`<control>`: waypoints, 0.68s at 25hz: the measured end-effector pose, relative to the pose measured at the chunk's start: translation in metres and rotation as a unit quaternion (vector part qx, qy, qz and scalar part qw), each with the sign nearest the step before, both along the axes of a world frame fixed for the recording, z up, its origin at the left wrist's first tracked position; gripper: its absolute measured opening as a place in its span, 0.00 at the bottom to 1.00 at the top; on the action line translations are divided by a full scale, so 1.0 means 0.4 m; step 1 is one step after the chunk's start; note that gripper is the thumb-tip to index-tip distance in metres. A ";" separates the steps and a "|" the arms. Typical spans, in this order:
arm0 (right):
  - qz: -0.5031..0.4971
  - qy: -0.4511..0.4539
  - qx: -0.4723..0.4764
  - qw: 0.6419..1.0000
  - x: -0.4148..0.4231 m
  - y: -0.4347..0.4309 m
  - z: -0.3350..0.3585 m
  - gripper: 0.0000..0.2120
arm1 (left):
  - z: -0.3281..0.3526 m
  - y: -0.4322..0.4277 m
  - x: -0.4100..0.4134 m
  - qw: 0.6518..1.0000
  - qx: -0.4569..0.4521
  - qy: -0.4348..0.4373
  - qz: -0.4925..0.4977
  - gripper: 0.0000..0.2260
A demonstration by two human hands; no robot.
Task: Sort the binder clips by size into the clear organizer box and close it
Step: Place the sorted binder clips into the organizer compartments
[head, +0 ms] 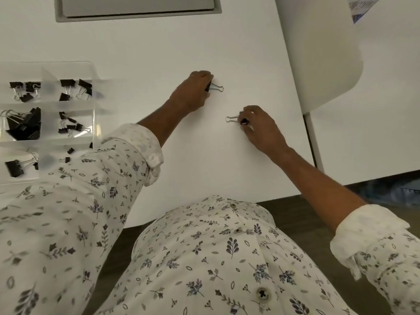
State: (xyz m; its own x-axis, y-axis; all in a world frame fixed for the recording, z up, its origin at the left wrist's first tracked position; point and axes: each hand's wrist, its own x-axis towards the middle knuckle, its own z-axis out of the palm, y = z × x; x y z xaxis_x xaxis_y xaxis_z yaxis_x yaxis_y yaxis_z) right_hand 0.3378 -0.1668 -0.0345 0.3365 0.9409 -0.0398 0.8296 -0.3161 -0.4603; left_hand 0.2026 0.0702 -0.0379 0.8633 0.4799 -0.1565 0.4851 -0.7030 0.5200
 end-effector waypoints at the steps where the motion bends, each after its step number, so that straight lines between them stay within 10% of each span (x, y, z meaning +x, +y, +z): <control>1: -0.004 -0.002 0.009 1.000 -0.001 -0.008 0.001 0.08 | -0.002 -0.001 0.000 1.000 0.013 -0.004 0.003 0.19; 17: 0.088 0.176 0.135 0.971 -0.307 0.176 0.061 0.09 | 0.105 -0.159 -0.596 0.916 0.019 -0.227 0.331 0.17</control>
